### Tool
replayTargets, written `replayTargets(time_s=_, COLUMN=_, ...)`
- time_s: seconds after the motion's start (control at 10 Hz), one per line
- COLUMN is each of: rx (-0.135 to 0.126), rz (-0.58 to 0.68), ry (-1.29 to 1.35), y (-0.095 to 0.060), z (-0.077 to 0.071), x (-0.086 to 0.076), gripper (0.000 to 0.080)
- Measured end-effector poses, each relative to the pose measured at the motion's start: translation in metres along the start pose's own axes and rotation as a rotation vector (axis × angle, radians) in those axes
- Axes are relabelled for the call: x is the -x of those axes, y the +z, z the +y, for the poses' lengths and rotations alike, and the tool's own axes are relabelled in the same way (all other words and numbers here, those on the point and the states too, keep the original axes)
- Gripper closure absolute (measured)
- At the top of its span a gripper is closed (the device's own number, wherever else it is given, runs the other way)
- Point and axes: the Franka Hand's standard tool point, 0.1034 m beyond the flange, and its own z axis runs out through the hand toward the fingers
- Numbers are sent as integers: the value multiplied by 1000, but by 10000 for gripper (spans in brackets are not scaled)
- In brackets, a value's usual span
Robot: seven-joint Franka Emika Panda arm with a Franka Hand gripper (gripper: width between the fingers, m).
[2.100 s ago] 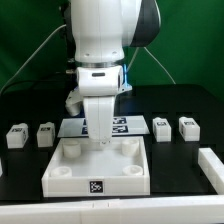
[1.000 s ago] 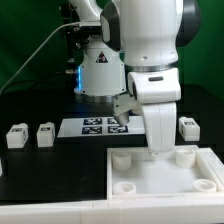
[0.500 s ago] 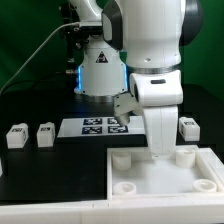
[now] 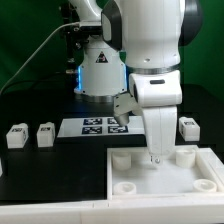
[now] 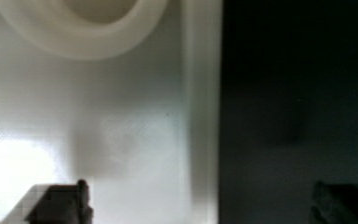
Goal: Assemble one leg
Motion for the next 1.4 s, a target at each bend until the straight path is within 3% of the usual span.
replayTargets(time_s=0.7, rx=0, rz=0, ry=1, y=0, z=0, x=0, gripper=150)
replayTargets(time_s=0.8, rx=2, rz=0, ry=25, y=-2, z=0, x=-1, gripper=150)
replayTargets(time_s=0.9, rx=11, rz=-5, ry=132, y=-16, z=-4, x=-8, gripper=150)
replayTargets(time_s=1.0, rx=4, rz=-18, ry=223, y=-27, z=-15, x=-16, gripper=150)
replayTargets(time_s=1.2, rx=-10, rz=-27, ry=328, y=-29, z=-27, x=-34, gripper=150)
replayTargets(time_s=1.3, rx=-29, rz=-39, ry=424, y=-28, z=-34, x=-46, gripper=150)
replayTargets(time_s=1.4, rx=-69, rz=-62, ry=528, y=-28, z=-37, x=-54, gripper=150)
